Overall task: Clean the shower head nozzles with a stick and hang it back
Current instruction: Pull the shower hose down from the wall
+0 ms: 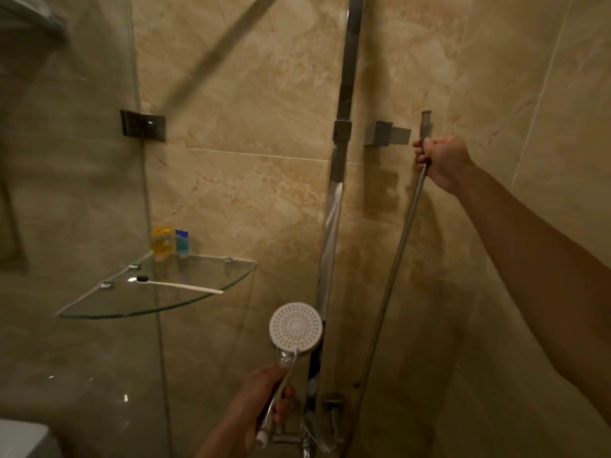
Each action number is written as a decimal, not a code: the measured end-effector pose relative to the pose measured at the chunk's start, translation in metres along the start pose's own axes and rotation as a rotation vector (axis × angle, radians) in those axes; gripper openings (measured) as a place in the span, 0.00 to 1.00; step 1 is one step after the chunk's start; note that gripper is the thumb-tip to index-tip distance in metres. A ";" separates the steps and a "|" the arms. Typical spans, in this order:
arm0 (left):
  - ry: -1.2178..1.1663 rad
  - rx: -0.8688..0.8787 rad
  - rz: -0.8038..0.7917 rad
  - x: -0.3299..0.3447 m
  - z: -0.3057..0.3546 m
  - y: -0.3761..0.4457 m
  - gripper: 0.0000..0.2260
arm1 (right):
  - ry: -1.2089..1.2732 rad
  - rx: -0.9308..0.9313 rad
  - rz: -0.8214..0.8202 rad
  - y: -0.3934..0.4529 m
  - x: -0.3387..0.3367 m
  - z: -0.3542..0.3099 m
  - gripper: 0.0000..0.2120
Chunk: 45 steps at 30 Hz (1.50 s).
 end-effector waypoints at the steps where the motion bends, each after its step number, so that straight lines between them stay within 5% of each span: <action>1: 0.003 0.002 -0.003 0.000 0.000 -0.001 0.08 | -0.051 -0.013 -0.001 0.000 -0.005 -0.004 0.14; 7: 0.034 0.025 -0.013 0.007 -0.002 -0.004 0.08 | -0.152 -0.040 -0.001 -0.024 -0.010 -0.015 0.13; 12: 0.022 0.014 -0.050 0.014 -0.011 -0.011 0.10 | -0.008 -0.086 -0.038 -0.068 -0.008 0.011 0.10; 21: 0.036 -0.028 -0.042 -0.013 -0.048 -0.023 0.08 | 0.298 0.137 -0.198 -0.187 0.008 0.141 0.10; 32: -0.004 -0.172 0.121 -0.084 -0.122 -0.053 0.06 | 0.010 0.650 -0.209 -0.317 0.019 0.377 0.18; 39: -0.039 -0.236 0.169 -0.127 -0.175 -0.055 0.08 | -0.432 0.858 -0.302 -0.355 0.050 0.461 0.16; 45: -0.057 -0.341 0.203 -0.152 -0.225 -0.056 0.08 | -0.467 0.972 -0.341 -0.366 0.076 0.508 0.16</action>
Point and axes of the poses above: each hand's wrist, its own y-axis towards the middle knuckle, its own x-axis out of the palm, z = x × y, the point moved 6 cm from there along y, towards the middle knuckle, and after that the axes turned 3 degrees about x, right-handed, at the moved point
